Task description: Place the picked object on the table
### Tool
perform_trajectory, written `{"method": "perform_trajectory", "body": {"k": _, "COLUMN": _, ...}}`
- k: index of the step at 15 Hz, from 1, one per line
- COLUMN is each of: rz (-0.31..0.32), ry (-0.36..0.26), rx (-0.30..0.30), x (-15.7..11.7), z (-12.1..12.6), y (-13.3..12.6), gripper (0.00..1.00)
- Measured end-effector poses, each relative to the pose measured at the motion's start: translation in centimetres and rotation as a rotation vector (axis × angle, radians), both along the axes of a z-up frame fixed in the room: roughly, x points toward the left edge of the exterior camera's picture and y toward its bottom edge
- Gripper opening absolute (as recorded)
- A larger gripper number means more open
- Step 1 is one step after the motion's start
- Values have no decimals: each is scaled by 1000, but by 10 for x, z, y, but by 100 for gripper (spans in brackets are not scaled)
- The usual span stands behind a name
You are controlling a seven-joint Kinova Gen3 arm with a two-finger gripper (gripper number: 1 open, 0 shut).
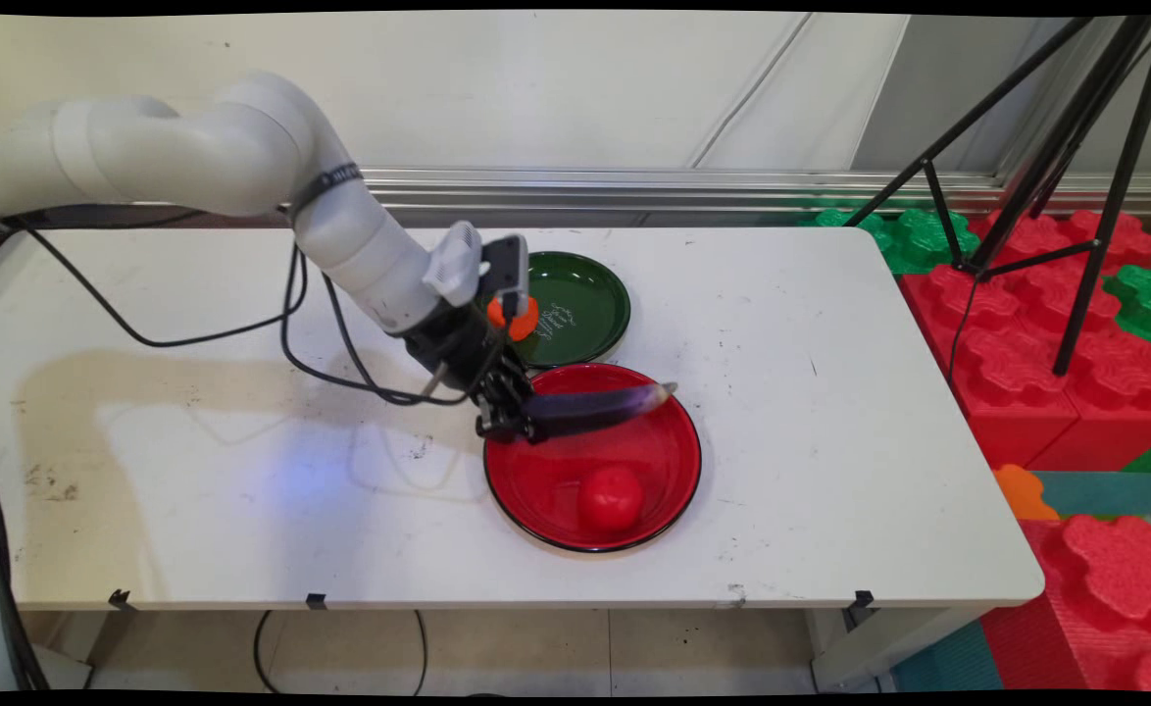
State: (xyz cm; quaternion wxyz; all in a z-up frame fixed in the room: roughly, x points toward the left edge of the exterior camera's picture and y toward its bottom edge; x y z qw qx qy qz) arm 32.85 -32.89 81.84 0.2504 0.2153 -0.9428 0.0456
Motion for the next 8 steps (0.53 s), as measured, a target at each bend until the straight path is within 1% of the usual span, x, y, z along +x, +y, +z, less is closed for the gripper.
{"method": "perform_trajectory", "body": {"k": 1, "rz": 2, "ry": 6, "rx": -6, "x": 5, "z": 10, "y": 3, "gripper": 0}}
{"method": "perform_trajectory", "body": {"k": 5, "rz": 2, "ry": 16, "rx": -12, "x": 20, "z": 32, "y": 11, "gripper": 0}}
{"method": "perform_trajectory", "body": {"k": 8, "rz": 12, "ry": 19, "rx": -4, "x": 42, "z": 51, "y": 23, "gripper": 0}}
